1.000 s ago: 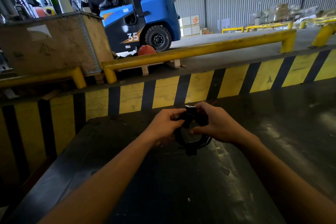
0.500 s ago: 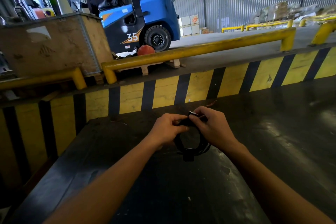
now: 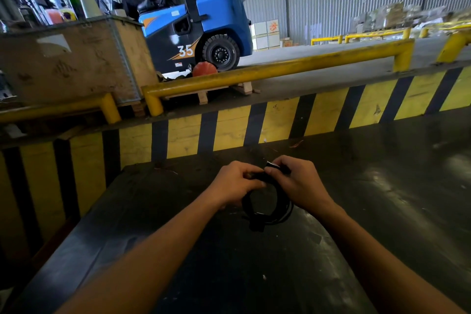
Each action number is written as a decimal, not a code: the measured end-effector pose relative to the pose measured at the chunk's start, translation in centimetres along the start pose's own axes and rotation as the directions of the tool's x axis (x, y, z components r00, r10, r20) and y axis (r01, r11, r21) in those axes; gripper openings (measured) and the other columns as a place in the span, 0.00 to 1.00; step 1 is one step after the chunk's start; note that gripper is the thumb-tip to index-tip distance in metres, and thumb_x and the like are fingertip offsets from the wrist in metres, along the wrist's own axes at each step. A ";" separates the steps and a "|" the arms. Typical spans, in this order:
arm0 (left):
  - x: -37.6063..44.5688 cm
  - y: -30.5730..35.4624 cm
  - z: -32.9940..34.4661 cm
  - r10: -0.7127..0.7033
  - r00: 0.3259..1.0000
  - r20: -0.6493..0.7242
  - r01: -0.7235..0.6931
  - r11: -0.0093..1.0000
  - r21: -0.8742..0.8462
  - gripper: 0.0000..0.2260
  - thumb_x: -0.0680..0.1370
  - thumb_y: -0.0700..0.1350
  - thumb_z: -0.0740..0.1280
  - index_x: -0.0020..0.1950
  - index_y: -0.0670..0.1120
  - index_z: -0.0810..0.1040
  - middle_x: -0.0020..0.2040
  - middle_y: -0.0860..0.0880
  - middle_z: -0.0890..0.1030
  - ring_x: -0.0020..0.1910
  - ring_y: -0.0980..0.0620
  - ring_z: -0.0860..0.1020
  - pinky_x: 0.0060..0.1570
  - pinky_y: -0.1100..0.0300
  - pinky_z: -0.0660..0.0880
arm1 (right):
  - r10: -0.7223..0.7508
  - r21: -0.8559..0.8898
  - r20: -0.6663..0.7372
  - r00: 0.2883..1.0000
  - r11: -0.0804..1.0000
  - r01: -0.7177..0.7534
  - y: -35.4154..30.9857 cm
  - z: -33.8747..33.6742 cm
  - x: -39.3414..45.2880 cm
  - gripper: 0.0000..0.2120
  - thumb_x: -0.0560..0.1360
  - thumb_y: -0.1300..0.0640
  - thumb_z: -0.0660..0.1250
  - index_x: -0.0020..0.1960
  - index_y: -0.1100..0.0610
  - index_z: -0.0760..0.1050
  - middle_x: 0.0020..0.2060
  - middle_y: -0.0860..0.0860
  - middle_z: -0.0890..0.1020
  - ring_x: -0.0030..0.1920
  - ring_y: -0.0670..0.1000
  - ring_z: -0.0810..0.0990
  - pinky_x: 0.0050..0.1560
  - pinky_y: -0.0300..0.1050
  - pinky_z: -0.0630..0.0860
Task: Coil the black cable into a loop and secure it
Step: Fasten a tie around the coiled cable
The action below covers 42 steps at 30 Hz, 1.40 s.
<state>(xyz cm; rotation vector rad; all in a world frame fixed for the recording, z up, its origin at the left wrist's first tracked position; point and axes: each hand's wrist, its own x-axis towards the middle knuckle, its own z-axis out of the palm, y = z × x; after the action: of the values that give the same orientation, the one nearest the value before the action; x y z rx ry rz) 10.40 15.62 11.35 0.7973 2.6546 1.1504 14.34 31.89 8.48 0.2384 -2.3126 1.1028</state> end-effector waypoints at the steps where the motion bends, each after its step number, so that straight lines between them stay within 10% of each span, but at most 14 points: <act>1: 0.0 0.1 0.1 0.002 1.000 0.000 -0.002 1.000 0.005 0.14 0.76 0.44 0.68 0.62 0.52 0.77 0.52 0.49 0.81 0.49 0.55 0.79 0.44 0.63 0.78 | -0.008 0.001 -0.010 1.000 1.000 0.008 0.0 0.0 -0.1 0.08 0.74 0.55 0.66 0.49 0.59 0.78 0.38 0.48 0.80 0.38 0.44 0.78 0.38 0.34 0.72; 6: -0.2 -0.3 -0.3 -0.085 0.988 0.127 0.124 0.932 -0.342 0.16 0.75 0.51 0.68 0.61 0.53 0.74 0.57 0.49 0.78 0.55 0.51 0.78 0.47 0.53 0.81 | 0.023 0.147 -0.147 0.989 0.989 -0.001 0.1 -0.4 -0.2 0.04 0.75 0.56 0.65 0.48 0.54 0.78 0.39 0.45 0.80 0.41 0.43 0.80 0.41 0.38 0.77; 12: -0.4 -3.4 1.4 -0.290 0.761 0.580 0.640 0.477 -0.602 0.35 0.74 0.70 0.52 0.68 0.46 0.69 0.58 0.38 0.78 0.55 0.40 0.79 0.47 0.46 0.78 | 0.075 0.312 -0.157 0.985 0.950 -0.023 0.2 0.2 -0.1 0.04 0.75 0.57 0.64 0.50 0.52 0.75 0.43 0.45 0.80 0.47 0.44 0.80 0.47 0.40 0.78; 17: 0.6 -4.1 2.3 -0.346 0.843 0.411 0.522 0.346 -0.780 0.22 0.79 0.58 0.57 0.62 0.43 0.76 0.43 0.43 0.80 0.39 0.49 0.78 0.35 0.59 0.77 | 0.082 0.374 -0.064 0.995 0.926 -0.052 0.8 0.6 -0.3 0.06 0.76 0.56 0.62 0.52 0.52 0.75 0.50 0.45 0.79 0.50 0.42 0.80 0.43 0.37 0.79; 21: 1.7 -5.9 2.4 -0.420 0.877 0.231 0.408 0.399 -0.821 0.14 0.78 0.44 0.63 0.63 0.43 0.74 0.56 0.40 0.79 0.50 0.46 0.80 0.40 0.55 0.79 | 0.334 0.372 0.049 0.941 0.868 -0.328 3.3 1.7 -0.5 0.10 0.76 0.49 0.60 0.54 0.52 0.74 0.51 0.45 0.77 0.51 0.45 0.78 0.47 0.40 0.76; 27: 1.1 -9.1 6.7 -0.484 0.846 0.225 0.458 0.443 -0.771 0.14 0.77 0.38 0.65 0.63 0.43 0.72 0.58 0.41 0.78 0.55 0.44 0.80 0.47 0.48 0.80 | 0.675 0.421 0.419 0.607 0.448 -0.789 8.9 6.7 -4.0 0.09 0.73 0.56 0.67 0.52 0.56 0.72 0.49 0.57 0.77 0.49 0.55 0.79 0.56 0.57 0.77; 42: -3.8 -20.4 17.0 -0.735 0.555 0.390 0.801 0.345 -0.489 0.15 0.76 0.36 0.65 0.62 0.44 0.74 0.57 0.43 0.79 0.52 0.48 0.80 0.47 0.55 0.79 | 0.727 -0.182 0.365 0.581 0.668 -0.721 16.0 14.3 -12.9 0.27 0.67 0.60 0.74 0.62 0.58 0.68 0.58 0.55 0.76 0.58 0.55 0.75 0.53 0.41 0.69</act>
<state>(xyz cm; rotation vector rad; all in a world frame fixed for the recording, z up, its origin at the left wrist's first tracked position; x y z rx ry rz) 10.76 12.87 -15.33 -0.5156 1.8437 1.4271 13.01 30.37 -16.47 -0.6326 -2.8987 1.5264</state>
